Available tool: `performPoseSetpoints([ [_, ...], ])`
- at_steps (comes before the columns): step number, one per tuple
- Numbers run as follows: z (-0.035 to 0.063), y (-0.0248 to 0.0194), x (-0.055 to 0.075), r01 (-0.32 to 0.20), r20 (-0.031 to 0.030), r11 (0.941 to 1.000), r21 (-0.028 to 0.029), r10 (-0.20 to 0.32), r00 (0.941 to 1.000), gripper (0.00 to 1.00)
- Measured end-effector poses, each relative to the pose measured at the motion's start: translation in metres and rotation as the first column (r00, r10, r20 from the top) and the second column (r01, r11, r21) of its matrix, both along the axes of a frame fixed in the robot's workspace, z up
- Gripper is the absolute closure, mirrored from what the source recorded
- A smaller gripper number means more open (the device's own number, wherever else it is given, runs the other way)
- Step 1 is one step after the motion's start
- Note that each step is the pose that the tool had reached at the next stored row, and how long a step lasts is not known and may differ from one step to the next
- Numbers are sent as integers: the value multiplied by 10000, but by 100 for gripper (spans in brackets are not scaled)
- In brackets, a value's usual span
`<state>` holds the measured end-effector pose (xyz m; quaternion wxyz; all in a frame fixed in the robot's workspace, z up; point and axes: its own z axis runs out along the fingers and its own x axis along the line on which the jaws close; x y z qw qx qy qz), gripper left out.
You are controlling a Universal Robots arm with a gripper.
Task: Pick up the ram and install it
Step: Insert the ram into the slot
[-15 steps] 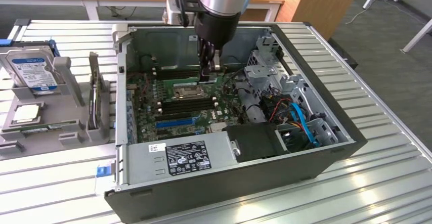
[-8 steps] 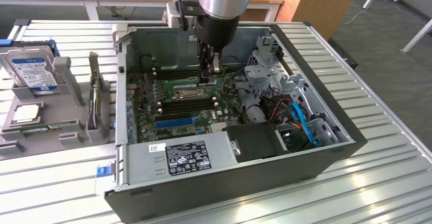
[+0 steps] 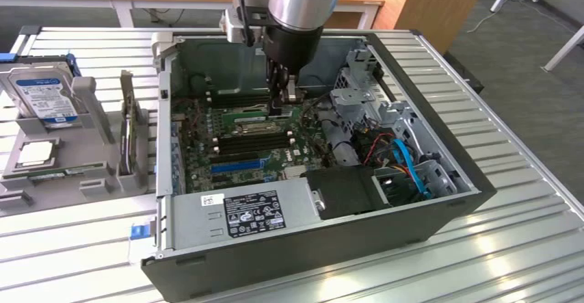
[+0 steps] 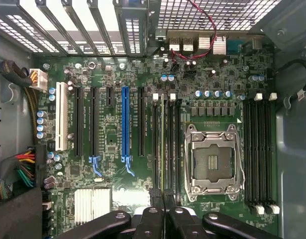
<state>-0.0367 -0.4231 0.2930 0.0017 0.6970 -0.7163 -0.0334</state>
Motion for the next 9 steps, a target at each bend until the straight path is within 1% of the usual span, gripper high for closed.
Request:
performPoseSetpoints([
  [9,-118,0,-2,0,7,10000,-2,0,10000,88],
])
